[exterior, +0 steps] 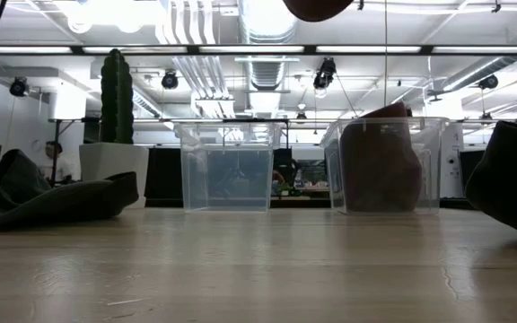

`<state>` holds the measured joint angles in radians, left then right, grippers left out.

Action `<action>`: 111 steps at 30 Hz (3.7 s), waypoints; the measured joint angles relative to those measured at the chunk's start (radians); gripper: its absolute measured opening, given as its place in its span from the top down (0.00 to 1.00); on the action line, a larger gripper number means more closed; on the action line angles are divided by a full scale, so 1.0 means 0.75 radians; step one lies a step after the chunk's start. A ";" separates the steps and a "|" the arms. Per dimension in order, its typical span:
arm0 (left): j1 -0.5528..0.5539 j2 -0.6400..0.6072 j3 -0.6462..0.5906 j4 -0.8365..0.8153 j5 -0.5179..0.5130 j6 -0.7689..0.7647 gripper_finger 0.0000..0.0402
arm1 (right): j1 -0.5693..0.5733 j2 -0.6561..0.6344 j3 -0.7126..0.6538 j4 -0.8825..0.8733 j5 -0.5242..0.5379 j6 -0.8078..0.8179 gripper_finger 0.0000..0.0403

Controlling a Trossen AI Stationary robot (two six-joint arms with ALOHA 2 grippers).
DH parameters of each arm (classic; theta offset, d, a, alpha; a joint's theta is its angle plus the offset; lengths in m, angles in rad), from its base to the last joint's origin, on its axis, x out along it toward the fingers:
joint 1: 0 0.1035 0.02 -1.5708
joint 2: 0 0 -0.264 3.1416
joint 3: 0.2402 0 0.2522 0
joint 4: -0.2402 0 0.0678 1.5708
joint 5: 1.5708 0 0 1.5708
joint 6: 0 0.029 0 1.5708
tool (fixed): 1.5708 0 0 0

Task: Pick & Place hat
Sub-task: Put the red cap into the right transparent bin

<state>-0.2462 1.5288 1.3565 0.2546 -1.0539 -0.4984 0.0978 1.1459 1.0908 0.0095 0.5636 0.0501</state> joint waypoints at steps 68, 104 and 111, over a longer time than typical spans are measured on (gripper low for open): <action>0.097 -0.088 0.018 -0.102 0.303 0.562 0.47 | -0.899 0.698 1.325 -2.065 -0.688 -1.634 0.93; 0.309 -0.084 0.013 -0.377 0.287 0.582 0.47 | -1.124 0.389 0.931 -1.667 -0.929 0.209 0.94; 0.364 -0.084 0.013 -0.442 0.293 0.604 0.47 | -1.124 0.246 0.566 -1.412 -0.927 0.450 0.94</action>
<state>0.0264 1.4654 1.3663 -0.0770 -0.8340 -0.0452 -0.7455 1.3301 1.5156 -1.0493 -0.1318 0.3874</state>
